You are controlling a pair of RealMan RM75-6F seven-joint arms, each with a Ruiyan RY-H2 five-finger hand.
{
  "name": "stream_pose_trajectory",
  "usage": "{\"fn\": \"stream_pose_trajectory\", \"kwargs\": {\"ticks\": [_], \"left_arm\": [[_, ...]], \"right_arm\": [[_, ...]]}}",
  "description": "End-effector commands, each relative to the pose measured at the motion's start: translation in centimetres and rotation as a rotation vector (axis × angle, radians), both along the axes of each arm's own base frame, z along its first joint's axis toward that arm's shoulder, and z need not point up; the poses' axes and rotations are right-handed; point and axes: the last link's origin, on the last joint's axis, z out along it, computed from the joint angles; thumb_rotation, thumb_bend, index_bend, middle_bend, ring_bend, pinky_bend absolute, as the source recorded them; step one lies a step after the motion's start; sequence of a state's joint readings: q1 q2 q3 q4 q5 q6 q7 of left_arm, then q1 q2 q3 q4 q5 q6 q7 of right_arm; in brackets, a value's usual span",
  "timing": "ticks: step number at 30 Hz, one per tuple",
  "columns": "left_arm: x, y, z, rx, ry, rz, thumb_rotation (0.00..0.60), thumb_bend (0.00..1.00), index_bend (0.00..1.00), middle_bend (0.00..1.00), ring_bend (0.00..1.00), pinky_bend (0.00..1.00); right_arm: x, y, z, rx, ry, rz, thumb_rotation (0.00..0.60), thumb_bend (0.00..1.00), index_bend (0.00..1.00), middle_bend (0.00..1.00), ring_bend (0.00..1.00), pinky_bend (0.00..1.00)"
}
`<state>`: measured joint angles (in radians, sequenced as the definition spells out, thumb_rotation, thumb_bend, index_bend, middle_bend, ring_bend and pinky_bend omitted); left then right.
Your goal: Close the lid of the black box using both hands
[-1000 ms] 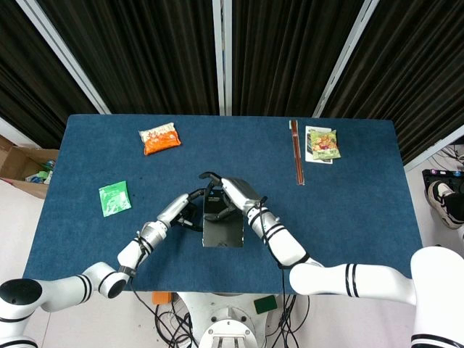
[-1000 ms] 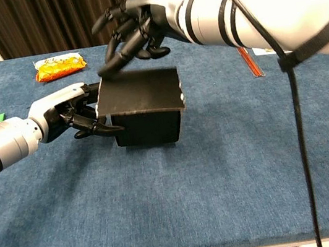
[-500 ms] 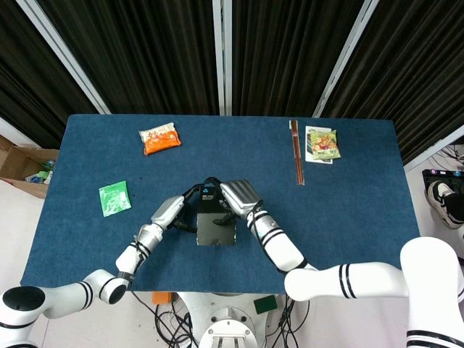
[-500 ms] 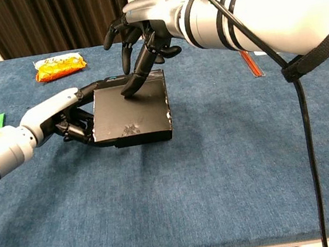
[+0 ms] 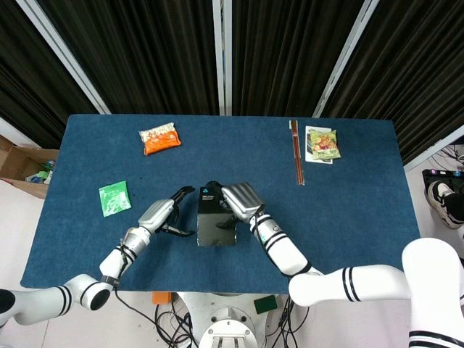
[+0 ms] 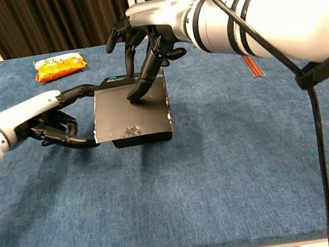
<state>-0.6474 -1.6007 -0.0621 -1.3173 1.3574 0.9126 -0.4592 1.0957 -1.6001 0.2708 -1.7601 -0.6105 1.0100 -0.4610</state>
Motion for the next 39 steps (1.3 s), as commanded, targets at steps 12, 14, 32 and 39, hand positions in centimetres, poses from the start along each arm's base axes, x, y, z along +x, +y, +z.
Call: {"fn": "stream_pose_trajectory", "kwargs": {"ticks": [12,14,32,39], "left_arm": [[-1.3,-0.6,3.4,-0.013,-0.008,0.055,0.447,0.07,0.0,0.01,0.65,0.84],[-1.2,-0.7,3.4,-0.022,-0.015,0.052,0.442,0.07,0.0,0.01,0.65,0.84],[-1.0,-0.4,4.8,0.006,-0.027,0.012,0.428,0.07,0.0,0.01,0.65,0.84],[-3.2,-0.1,10.0,0.267,0.199,-0.048,0.463,0.06,0.02,0.05,0.53,0.8]], "right_arm": [[-3.3,1.3,-4.8,-0.279,0.181,0.283,0.6,0.0,0.38,0.48,0.8,1.0],[-3.7,1.3,-5.4,-0.303,0.197,0.327,0.6,0.0,0.42,0.5,0.8,1.0],[-5.4,0.1,-5.6,-0.466,0.201,0.516,0.6,0.16,0.65,0.63,0.81,1.0],[-7.4,-0.4,0.6,-0.565,0.103,0.427,0.6,0.16,0.57,0.57,0.8,1.0]]}}
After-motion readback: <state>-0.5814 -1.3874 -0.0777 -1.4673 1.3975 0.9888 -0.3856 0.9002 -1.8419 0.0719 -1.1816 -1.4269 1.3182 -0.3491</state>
